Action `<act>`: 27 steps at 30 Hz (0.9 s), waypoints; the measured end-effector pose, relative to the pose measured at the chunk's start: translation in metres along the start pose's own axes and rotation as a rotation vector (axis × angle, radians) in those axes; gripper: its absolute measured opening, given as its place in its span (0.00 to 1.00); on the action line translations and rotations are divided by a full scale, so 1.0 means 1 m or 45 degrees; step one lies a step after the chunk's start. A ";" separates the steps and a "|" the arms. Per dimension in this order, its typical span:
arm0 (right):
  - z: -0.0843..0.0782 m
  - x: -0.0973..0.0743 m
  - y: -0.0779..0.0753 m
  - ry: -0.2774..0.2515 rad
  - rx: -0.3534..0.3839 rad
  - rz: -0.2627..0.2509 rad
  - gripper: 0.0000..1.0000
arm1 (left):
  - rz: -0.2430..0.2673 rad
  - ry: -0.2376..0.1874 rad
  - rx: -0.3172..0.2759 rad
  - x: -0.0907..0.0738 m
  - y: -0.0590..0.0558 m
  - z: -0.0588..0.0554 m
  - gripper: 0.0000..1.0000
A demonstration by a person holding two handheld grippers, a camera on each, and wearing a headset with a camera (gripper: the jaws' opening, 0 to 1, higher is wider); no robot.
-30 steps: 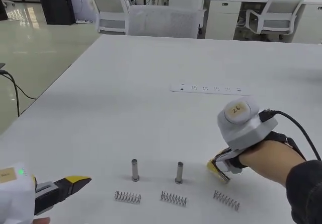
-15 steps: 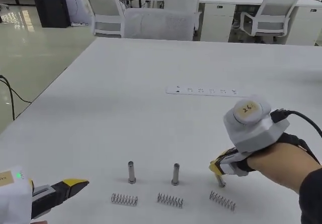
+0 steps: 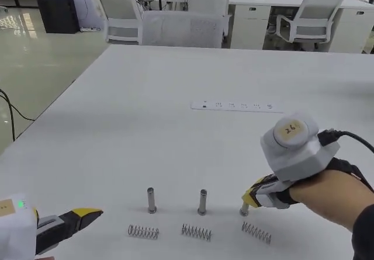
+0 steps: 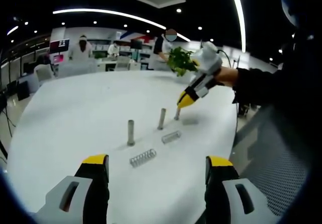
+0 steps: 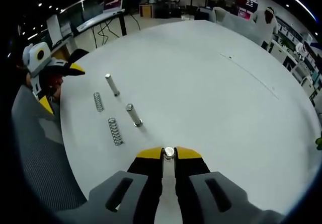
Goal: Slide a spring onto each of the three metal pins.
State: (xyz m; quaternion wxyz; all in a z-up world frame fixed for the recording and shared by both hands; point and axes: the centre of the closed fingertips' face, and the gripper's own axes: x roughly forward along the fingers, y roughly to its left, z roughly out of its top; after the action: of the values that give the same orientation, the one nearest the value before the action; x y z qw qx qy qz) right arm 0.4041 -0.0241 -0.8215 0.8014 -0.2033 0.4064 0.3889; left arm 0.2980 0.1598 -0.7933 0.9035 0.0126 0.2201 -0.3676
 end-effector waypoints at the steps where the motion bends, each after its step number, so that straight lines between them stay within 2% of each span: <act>1: 0.000 0.000 0.000 0.000 -0.002 0.000 0.05 | 0.000 0.000 0.000 0.000 0.000 0.000 0.75; 11: -0.001 -0.001 -0.002 0.013 -0.009 -0.019 0.05 | 0.004 -0.002 -0.006 -0.001 0.002 -0.001 0.75; 20: 0.001 -0.002 0.001 -0.012 -0.026 0.001 0.05 | 0.008 -0.001 -0.008 0.000 0.002 -0.002 0.75; 24: 0.000 -0.001 0.001 -0.018 -0.020 0.012 0.10 | 0.007 0.001 -0.008 0.000 0.002 -0.002 0.75; 27: -0.001 -0.001 0.000 -0.016 -0.025 0.011 0.10 | 0.007 0.001 -0.009 0.000 0.001 -0.001 0.75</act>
State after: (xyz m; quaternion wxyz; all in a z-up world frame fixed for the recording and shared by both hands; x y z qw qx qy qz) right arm 0.4025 -0.0252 -0.8211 0.8002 -0.2069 0.3987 0.3975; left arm 0.2986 0.1608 -0.7949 0.9045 0.0104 0.2218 -0.3642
